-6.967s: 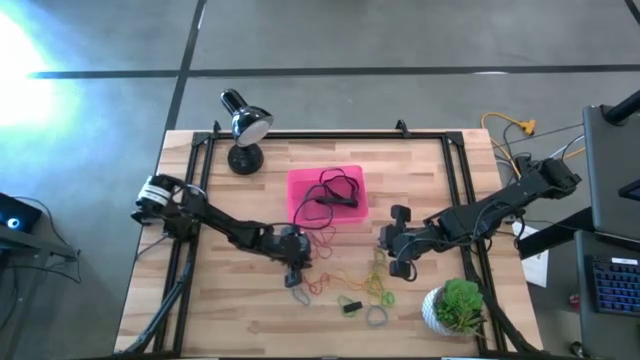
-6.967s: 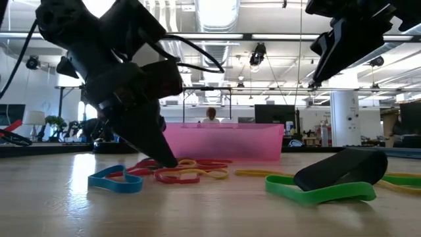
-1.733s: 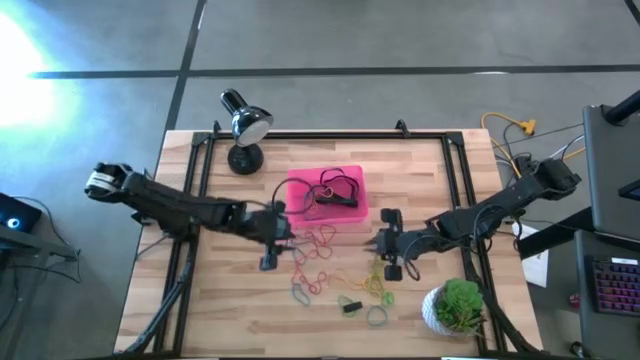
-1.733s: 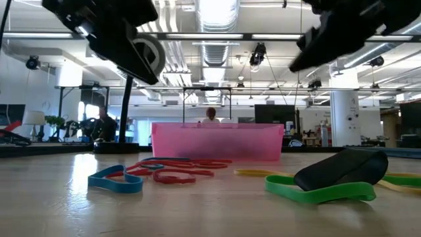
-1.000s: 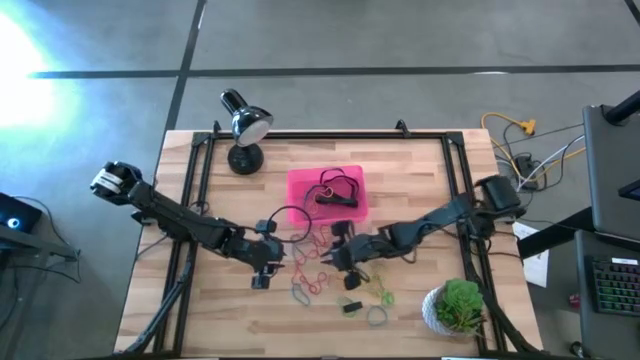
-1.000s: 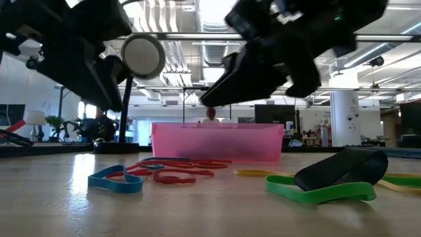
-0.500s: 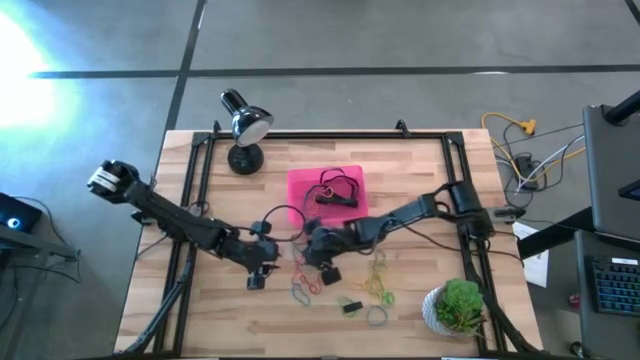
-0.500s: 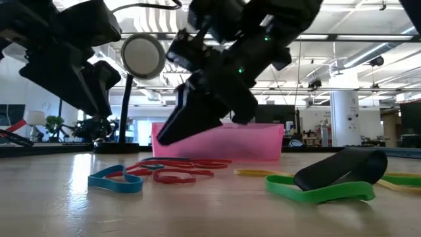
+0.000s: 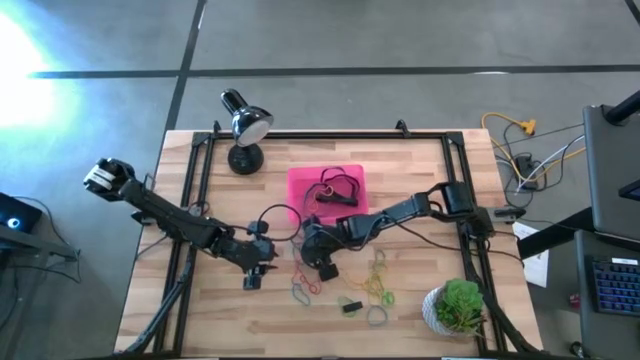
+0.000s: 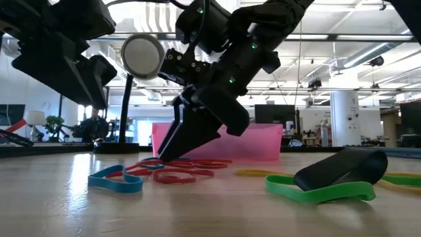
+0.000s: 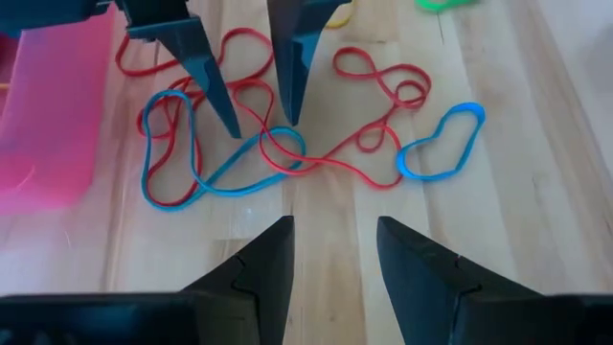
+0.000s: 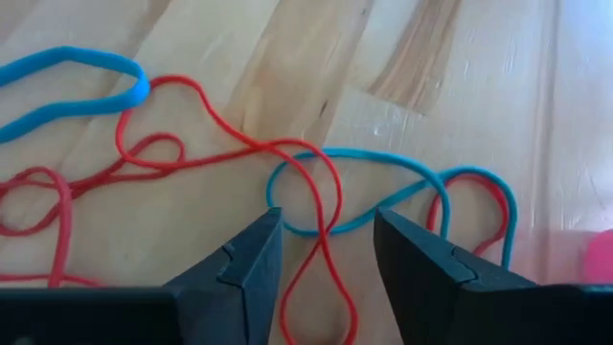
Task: Pick and place rubber bands into bin
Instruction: Put the red rubber band into the red bin
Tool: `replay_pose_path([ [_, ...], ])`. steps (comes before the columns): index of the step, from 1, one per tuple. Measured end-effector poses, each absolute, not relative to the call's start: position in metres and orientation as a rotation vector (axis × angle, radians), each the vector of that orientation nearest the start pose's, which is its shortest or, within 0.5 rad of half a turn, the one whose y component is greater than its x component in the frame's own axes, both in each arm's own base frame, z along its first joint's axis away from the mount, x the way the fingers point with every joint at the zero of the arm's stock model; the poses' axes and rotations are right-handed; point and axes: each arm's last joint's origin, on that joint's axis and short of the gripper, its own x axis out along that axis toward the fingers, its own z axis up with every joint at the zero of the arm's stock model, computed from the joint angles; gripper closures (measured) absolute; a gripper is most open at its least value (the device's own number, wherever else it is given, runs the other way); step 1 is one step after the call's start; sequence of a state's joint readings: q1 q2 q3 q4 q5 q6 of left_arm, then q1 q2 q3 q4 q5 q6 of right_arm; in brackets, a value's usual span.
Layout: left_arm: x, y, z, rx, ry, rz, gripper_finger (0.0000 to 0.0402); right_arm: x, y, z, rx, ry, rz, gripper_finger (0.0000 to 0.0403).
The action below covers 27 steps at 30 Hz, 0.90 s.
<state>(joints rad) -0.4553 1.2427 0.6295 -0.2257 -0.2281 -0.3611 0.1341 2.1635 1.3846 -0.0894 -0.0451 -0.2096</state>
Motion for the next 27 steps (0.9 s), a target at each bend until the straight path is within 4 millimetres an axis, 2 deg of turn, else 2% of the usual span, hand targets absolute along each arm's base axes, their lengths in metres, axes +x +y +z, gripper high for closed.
replay_pose_path([
  [15,0.2134,-0.0968,0.1903,-0.057,0.805,-0.057,0.0267,0.4379,0.0582,0.1147,-0.186,0.901,0.212,0.0285],
  [27,0.2134,-0.0968,0.1903,-0.057,0.805,-0.057,0.0267,0.4354,0.0590,0.1138,-0.181,0.929,0.220,0.0348],
])
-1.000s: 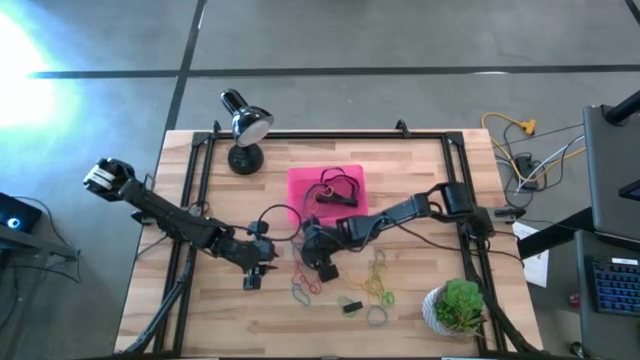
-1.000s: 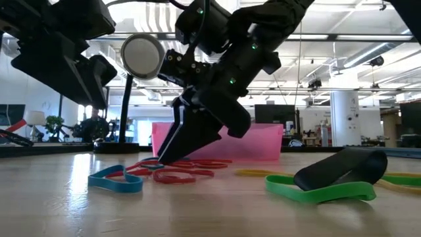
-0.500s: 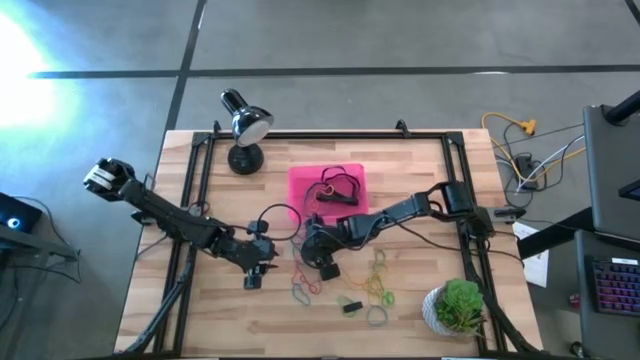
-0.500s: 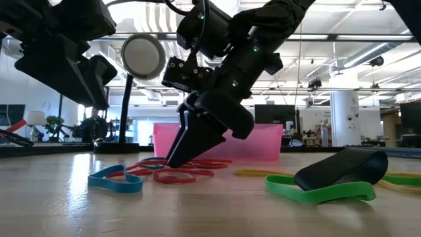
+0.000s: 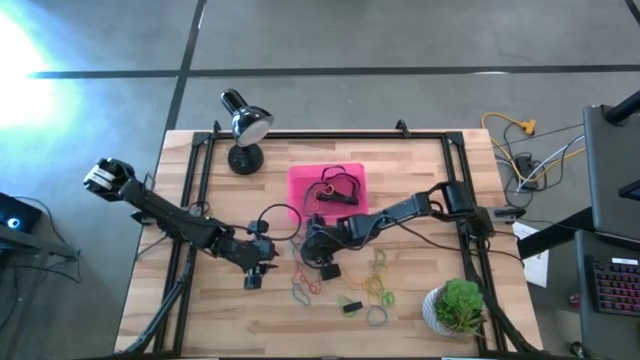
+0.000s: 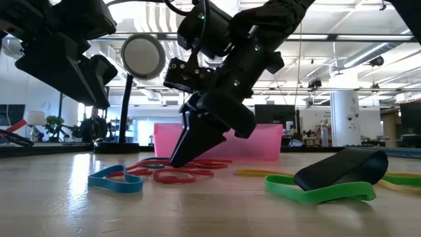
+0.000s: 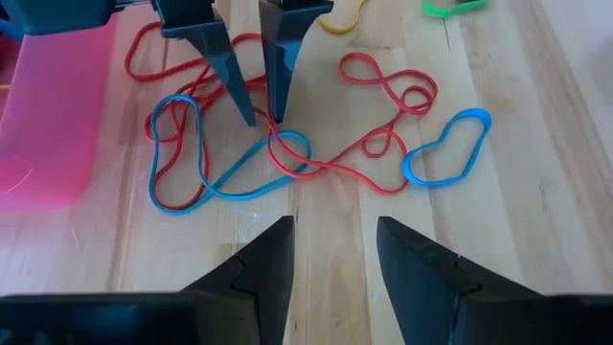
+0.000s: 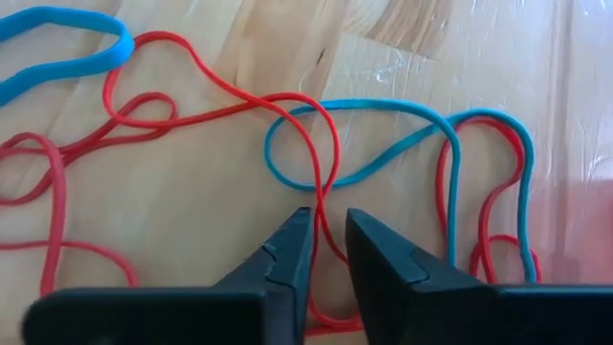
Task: Pick and place rubber bands into bin
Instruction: Put the red rubber band into the red bin
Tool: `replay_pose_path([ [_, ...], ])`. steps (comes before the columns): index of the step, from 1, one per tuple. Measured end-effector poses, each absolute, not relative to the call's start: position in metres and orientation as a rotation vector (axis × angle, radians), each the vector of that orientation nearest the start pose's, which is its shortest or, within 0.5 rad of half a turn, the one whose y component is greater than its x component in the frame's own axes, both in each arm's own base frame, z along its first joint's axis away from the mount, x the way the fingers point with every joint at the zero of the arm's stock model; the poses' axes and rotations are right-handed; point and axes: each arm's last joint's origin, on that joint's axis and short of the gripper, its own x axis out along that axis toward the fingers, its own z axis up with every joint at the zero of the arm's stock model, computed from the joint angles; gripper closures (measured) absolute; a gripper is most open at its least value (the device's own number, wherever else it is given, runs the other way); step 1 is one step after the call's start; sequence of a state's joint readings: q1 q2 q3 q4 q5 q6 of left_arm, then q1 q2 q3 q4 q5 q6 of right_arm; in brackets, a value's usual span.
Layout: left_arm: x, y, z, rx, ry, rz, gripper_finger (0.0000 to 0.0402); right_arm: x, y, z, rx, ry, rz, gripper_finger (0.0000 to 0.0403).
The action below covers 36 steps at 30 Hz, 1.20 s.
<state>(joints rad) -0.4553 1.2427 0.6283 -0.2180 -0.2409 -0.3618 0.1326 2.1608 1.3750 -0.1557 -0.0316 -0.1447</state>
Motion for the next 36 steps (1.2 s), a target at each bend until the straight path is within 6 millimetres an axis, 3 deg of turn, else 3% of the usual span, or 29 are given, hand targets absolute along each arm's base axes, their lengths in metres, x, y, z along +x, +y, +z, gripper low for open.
replay_pose_path([
  [5,0.213,-0.097,0.190,-0.058,0.805,-0.057,0.0267,0.434,0.061,0.114,-0.175,0.948,0.227,0.0390],
  [14,0.213,-0.097,0.190,-0.059,0.805,-0.057,0.0267,0.431,0.069,0.123,-0.190,0.937,0.240,0.0394],
  [22,0.213,-0.097,0.190,-0.059,0.806,-0.057,0.0267,0.425,0.072,0.163,-0.203,0.856,0.253,0.0394],
  [33,0.214,-0.097,0.190,-0.059,0.805,-0.058,0.0267,0.404,0.068,0.242,-0.269,0.674,0.258,0.0394],
  [36,0.214,-0.097,0.190,-0.059,0.805,-0.058,0.0267,0.395,0.064,0.262,-0.331,0.642,0.191,0.0394],
])
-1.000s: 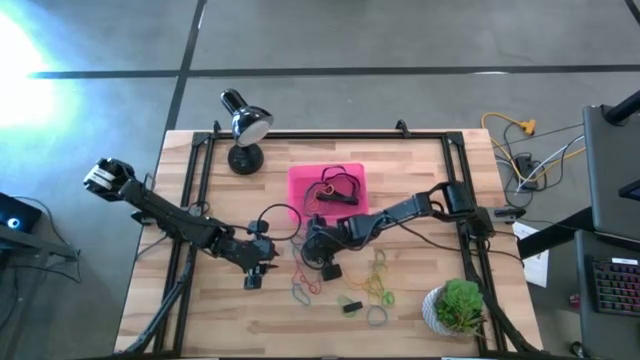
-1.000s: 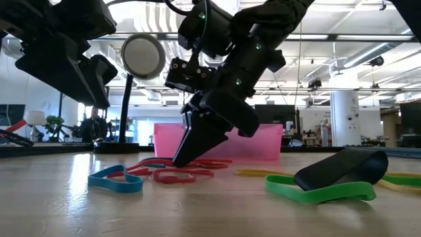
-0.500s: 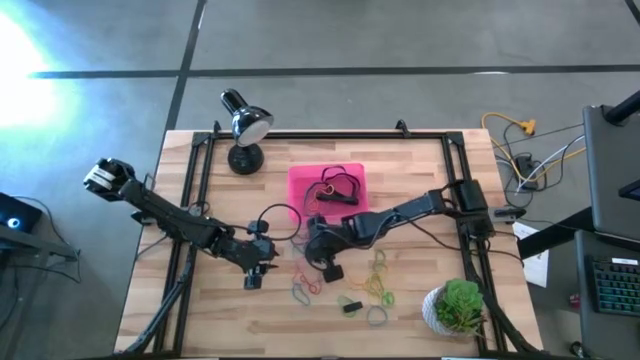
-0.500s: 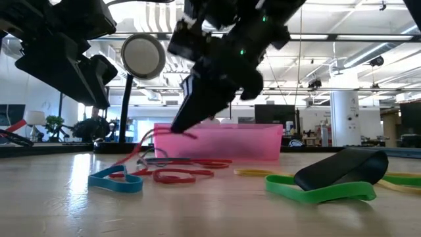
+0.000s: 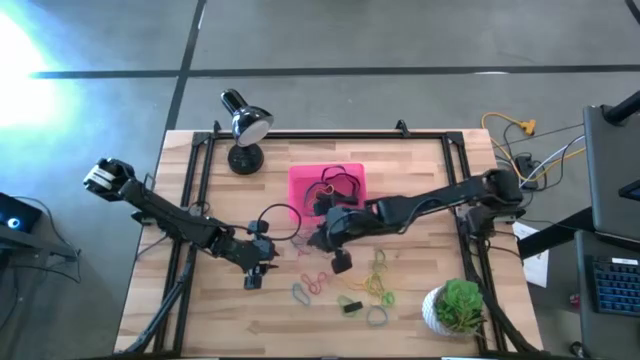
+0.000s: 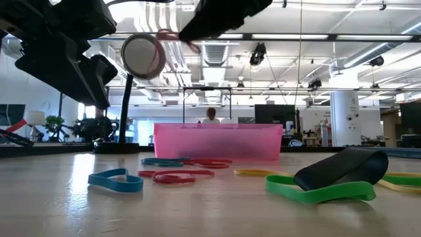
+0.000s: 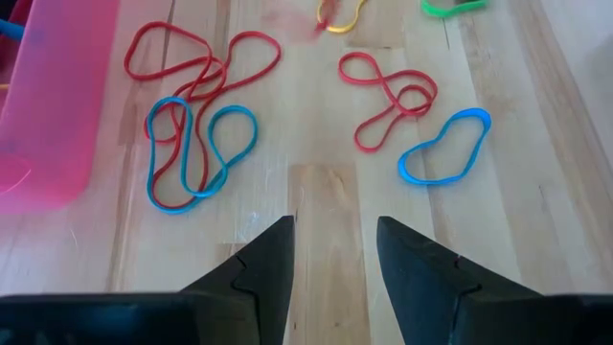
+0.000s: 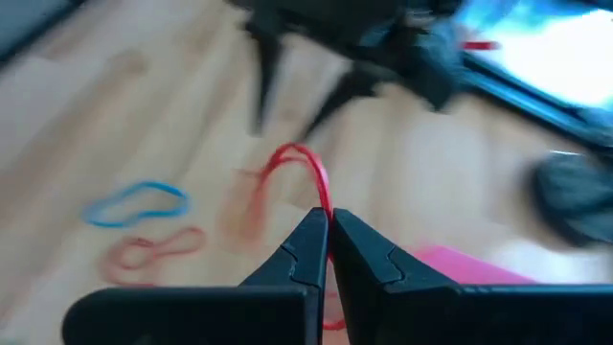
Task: Pick and place rubber bands into bin
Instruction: Put the red rubber band into the red bin
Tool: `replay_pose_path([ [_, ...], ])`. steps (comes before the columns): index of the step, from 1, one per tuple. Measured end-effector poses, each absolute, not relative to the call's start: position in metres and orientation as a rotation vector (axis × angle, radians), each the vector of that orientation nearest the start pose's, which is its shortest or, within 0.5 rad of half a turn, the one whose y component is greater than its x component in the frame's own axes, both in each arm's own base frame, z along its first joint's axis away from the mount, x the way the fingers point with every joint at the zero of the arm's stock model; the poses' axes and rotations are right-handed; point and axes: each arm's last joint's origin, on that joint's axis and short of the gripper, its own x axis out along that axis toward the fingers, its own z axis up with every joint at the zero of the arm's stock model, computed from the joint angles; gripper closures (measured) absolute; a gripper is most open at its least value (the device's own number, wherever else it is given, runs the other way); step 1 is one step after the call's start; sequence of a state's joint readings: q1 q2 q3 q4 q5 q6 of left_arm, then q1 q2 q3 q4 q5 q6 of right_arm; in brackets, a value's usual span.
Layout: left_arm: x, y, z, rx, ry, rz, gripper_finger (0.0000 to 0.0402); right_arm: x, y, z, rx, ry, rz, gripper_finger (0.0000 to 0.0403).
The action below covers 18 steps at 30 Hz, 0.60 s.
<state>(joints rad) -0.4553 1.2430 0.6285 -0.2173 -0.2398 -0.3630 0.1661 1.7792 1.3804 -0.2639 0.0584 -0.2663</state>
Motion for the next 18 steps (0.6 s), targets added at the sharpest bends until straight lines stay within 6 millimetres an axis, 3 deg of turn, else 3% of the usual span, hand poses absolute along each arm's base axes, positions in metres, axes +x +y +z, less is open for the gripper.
replay_pose_path([
  [8,0.214,-0.097,0.191,-0.061,0.800,-0.059,0.0267,0.375,0.030,0.295,-0.423,0.650,-0.048,0.0394],
  [13,0.214,-0.097,0.191,-0.063,0.796,-0.060,0.0267,0.373,-0.002,0.293,-0.383,0.702,-0.137,0.0394],
  [18,0.214,-0.097,0.191,-0.063,0.794,-0.060,0.0267,0.374,-0.033,0.274,-0.307,0.790,-0.223,0.0394],
])
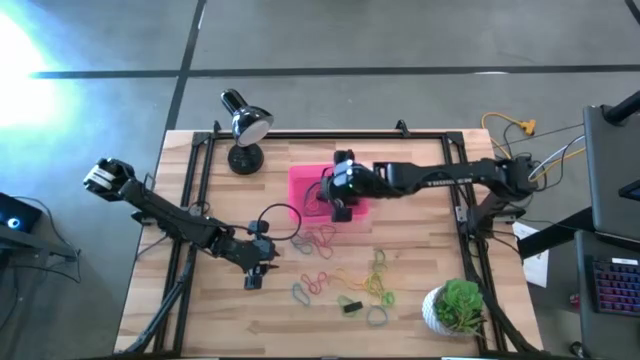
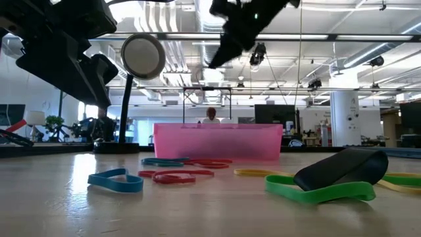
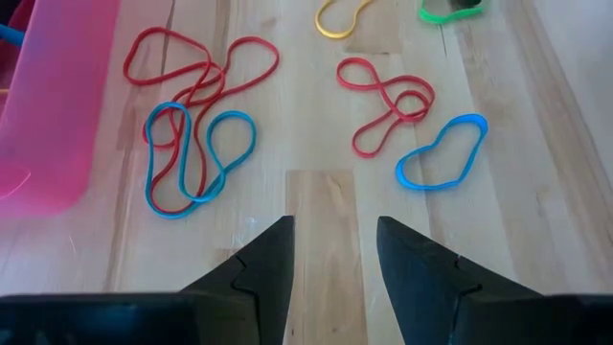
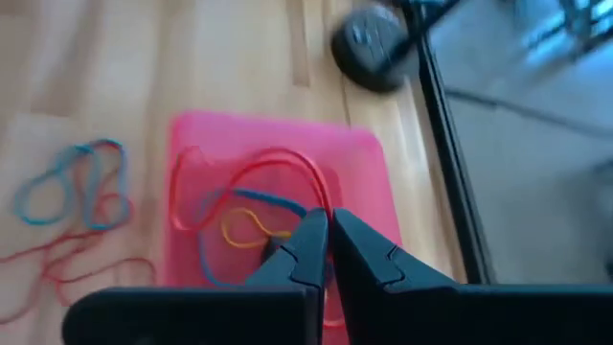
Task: Pick and place rubber bands into bin
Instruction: Put the red rubber band into the red bin, then put the blue rubber band into the red bin
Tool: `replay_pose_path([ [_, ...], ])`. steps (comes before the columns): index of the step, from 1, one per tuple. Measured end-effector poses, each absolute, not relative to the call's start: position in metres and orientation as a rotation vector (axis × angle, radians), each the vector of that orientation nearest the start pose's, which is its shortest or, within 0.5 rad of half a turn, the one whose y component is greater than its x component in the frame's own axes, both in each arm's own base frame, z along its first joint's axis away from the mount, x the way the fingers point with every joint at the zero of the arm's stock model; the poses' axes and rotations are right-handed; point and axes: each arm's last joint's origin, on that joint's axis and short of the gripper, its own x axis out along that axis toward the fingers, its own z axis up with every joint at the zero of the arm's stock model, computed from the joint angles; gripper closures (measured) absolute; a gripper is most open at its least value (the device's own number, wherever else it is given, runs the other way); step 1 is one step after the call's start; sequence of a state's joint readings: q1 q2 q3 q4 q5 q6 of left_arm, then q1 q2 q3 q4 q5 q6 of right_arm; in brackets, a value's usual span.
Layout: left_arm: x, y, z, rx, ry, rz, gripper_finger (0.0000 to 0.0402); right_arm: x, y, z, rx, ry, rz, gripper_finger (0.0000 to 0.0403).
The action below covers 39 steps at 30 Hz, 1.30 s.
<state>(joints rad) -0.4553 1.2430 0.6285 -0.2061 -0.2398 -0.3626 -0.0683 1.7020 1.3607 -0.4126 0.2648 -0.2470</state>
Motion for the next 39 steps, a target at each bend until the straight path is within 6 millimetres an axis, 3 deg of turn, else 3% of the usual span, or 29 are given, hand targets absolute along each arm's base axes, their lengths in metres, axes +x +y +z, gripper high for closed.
replay_pose_path([
  [9,0.214,-0.098,0.191,-0.063,0.790,-0.063,0.0267,0.375,-0.070,0.237,-0.139,0.887,-0.347,0.0387],
  [19,0.214,-0.097,0.190,-0.060,0.786,-0.065,0.0267,0.374,-0.069,0.233,-0.123,0.905,-0.308,0.0287],
  [27,0.224,-0.105,0.189,-0.034,0.577,-0.219,0.0267,0.365,-0.034,0.234,-0.092,0.986,0.004,0.0249],
  [39,0.246,-0.119,0.151,-0.003,0.621,-0.304,0.0267,0.359,0.033,0.229,-0.143,1.048,0.162,0.0269],
])
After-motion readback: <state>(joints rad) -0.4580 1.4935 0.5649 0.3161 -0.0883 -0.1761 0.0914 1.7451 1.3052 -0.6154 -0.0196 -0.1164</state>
